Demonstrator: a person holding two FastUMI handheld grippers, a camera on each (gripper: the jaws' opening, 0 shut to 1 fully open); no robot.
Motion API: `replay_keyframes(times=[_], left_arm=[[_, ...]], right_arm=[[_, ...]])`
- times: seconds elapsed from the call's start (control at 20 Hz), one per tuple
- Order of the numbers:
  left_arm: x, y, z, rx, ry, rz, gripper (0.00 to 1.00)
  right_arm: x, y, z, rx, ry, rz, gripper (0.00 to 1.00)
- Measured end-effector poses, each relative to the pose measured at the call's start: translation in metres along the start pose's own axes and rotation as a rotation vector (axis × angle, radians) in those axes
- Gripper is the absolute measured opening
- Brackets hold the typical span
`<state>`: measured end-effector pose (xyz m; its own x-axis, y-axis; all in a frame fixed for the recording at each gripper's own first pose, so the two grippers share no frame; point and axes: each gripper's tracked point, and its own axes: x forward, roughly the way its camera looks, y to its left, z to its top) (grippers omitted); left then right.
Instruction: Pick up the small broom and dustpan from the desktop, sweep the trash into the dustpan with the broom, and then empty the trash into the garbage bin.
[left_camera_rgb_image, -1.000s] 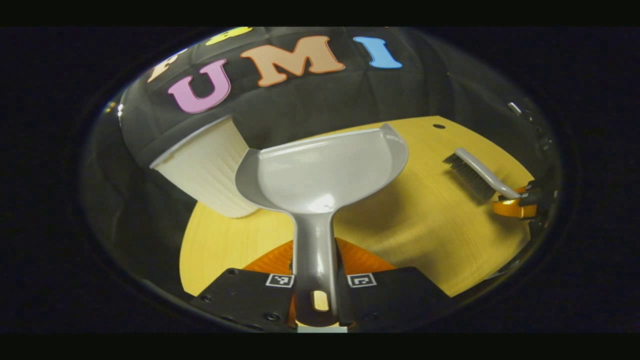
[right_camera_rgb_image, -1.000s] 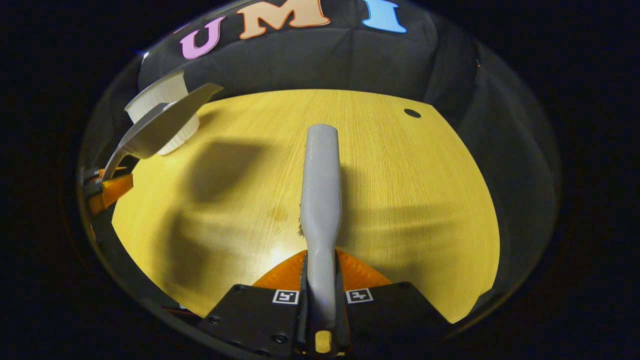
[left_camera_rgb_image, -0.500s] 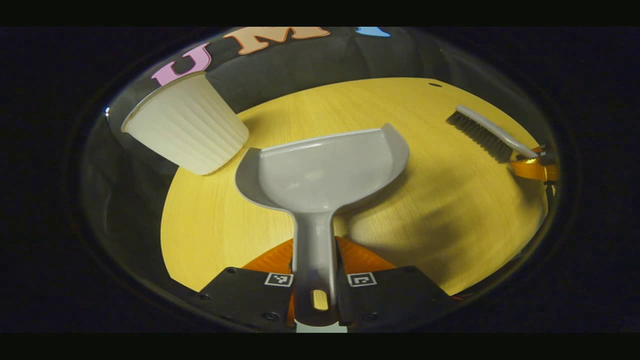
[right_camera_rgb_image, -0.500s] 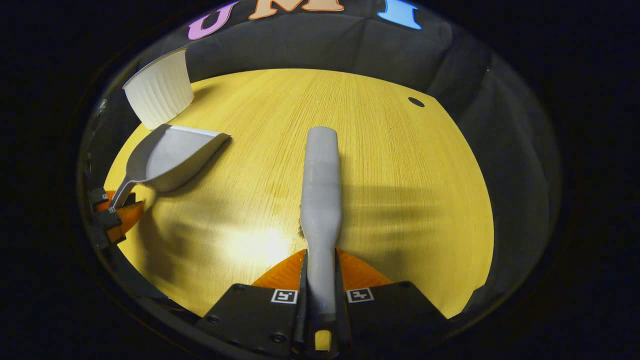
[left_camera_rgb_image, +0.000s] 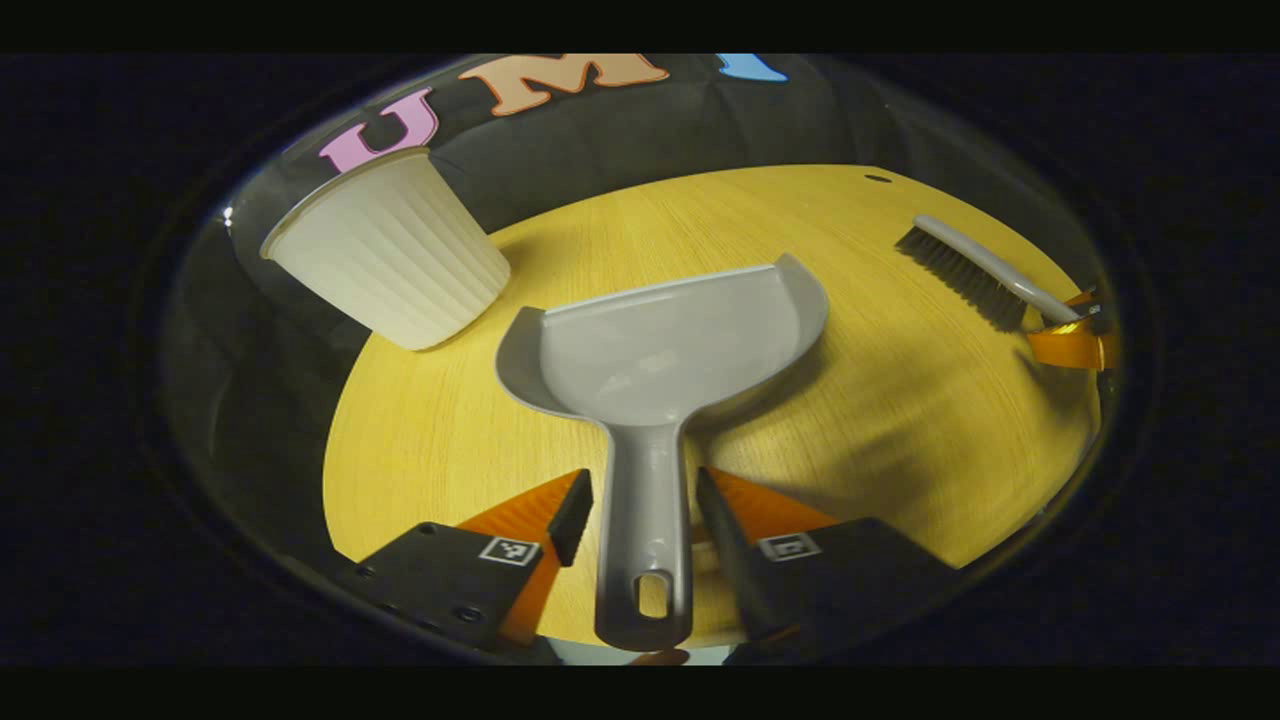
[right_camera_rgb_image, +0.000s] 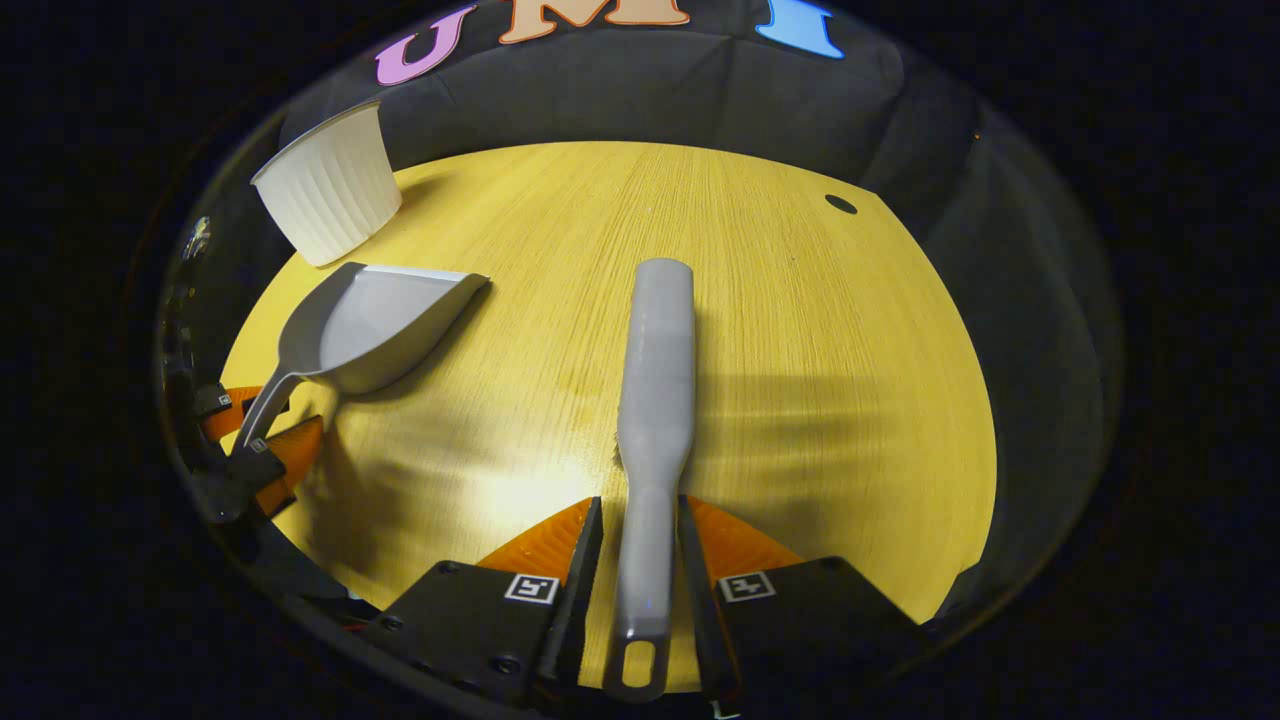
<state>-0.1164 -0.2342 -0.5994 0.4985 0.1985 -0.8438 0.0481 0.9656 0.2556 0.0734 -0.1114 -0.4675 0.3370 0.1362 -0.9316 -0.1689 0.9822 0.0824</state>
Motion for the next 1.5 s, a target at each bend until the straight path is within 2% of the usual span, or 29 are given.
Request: replay_keyframes(times=[0.05,0.1,0.25,0.3,0.35,0.5,0.55,0.7,0.9,1.05,1.15,1.5], left_arm=[[-0.002,-0.002,0.003,-0.009,-0.019,0.004,0.84],[-0.006,-0.001,0.009,-0.013,-0.043,0.015,0.91],[-0.033,0.007,0.044,-0.039,-0.192,0.06,0.94],[-0.048,0.013,0.066,-0.051,-0.275,0.076,0.94],[-0.068,0.02,0.087,-0.061,-0.353,0.097,0.94],[-0.134,0.033,0.164,-0.096,-0.616,0.124,0.94],[-0.156,0.04,0.187,-0.108,-0.699,0.141,0.93],[-0.202,0.048,0.234,-0.146,-0.855,0.151,0.93],[-0.253,0.057,0.262,-0.211,-1.008,0.166,0.92],[-0.263,0.057,0.267,-0.245,-1.036,0.139,0.92],[-0.268,0.058,0.27,-0.247,-1.038,0.137,0.92],[-0.269,0.055,0.28,-0.232,-1.048,0.129,0.93]], right_arm=[[-0.002,0.0,0.001,-0.003,-0.014,0.002,0.47],[-0.006,0.0,0.004,-0.002,-0.029,0.002,0.59],[-0.035,0.002,0.027,0.003,-0.136,0.01,0.89],[-0.048,0.004,0.041,0.002,-0.203,0.02,0.95],[-0.064,0.008,0.058,0.002,-0.287,0.036,0.95],[-0.135,0.018,0.131,0.038,-0.646,0.079,0.94],[-0.157,0.019,0.152,0.044,-0.723,0.077,0.94],[-0.202,0.021,0.191,0.032,-0.857,0.04,0.94],[-0.273,0.017,0.225,0.053,-1.067,0.03,0.93],[-0.301,0.017,0.234,0.055,-1.145,0.02,0.93],[-0.312,0.013,0.232,0.072,-1.148,0.033,0.93],[-0.326,0.001,0.229,0.091,-1.16,0.007,0.93]])
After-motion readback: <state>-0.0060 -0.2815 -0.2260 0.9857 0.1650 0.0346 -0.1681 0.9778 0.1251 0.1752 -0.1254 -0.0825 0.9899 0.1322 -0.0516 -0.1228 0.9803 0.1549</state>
